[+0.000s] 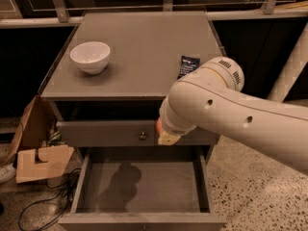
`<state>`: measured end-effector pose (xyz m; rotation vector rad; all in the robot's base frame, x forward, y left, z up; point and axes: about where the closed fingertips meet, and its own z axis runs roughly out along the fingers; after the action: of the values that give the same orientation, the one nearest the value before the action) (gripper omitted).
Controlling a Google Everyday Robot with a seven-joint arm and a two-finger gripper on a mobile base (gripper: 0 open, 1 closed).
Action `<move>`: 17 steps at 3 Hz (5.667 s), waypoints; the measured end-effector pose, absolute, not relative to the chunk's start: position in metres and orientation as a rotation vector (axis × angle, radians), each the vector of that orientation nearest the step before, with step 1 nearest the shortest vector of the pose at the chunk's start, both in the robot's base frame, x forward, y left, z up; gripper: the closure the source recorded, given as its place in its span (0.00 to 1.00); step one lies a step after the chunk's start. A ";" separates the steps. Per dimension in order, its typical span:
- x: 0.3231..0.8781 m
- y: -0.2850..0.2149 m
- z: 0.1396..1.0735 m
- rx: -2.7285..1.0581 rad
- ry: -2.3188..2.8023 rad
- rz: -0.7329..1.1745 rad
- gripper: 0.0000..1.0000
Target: Pick apple from middle drawer and place on counter
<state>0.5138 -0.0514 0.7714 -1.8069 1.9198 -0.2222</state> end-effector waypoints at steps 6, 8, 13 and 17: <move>0.611 -0.033 0.876 -2.040 1.640 -0.182 1.00; 0.615 -0.018 0.877 -2.137 1.557 -0.056 1.00; 0.680 0.022 0.881 -2.294 1.557 -0.039 1.00; 0.689 0.056 0.842 -2.521 1.486 0.005 1.00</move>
Offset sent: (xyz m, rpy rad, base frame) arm 0.0383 -0.0070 0.0763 -0.0970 -0.0948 -0.0083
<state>0.6887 0.0563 0.8415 -2.5208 1.4864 0.0052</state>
